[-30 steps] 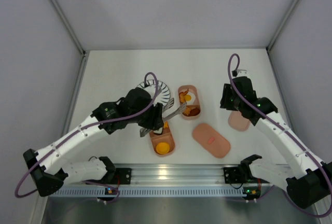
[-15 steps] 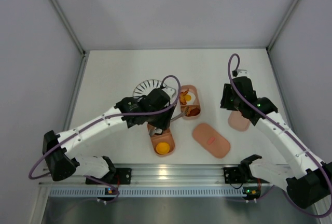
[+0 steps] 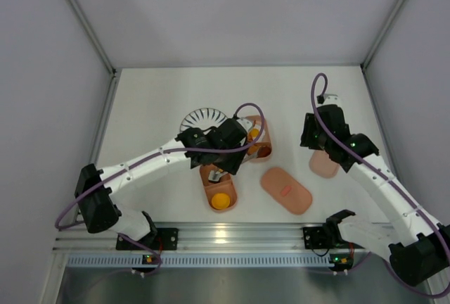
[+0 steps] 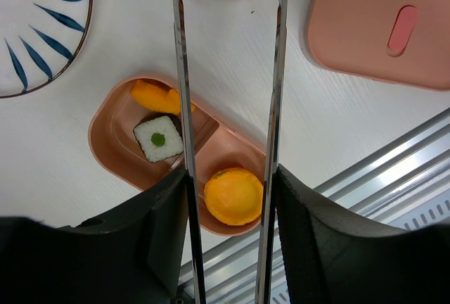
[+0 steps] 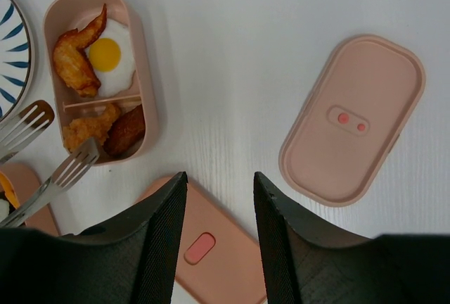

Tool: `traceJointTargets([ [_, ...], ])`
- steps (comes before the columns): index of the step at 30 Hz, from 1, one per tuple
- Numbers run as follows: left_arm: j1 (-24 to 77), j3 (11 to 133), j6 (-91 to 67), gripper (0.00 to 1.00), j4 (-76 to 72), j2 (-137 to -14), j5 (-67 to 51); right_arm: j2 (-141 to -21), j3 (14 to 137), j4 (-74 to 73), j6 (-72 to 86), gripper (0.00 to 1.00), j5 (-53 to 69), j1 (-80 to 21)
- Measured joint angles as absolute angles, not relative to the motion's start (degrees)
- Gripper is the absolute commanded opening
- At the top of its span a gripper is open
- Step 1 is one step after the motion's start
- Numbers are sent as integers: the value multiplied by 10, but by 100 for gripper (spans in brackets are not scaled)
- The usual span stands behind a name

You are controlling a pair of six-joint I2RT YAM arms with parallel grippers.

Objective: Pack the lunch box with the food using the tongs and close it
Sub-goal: Pick up the fake food from the packing box.

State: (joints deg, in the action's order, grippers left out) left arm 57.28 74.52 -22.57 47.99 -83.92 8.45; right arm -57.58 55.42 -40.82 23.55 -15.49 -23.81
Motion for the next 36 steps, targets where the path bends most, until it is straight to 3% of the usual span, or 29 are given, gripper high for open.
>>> traceJointTargets([
  [22, 576, 751, -209, 51, 472, -877, 99, -566, 547, -412, 235, 43, -160, -238],
  [36, 581, 770, -204, 32, 481, -888, 101, -559, 547, -415, 231, 44, -165, -238],
])
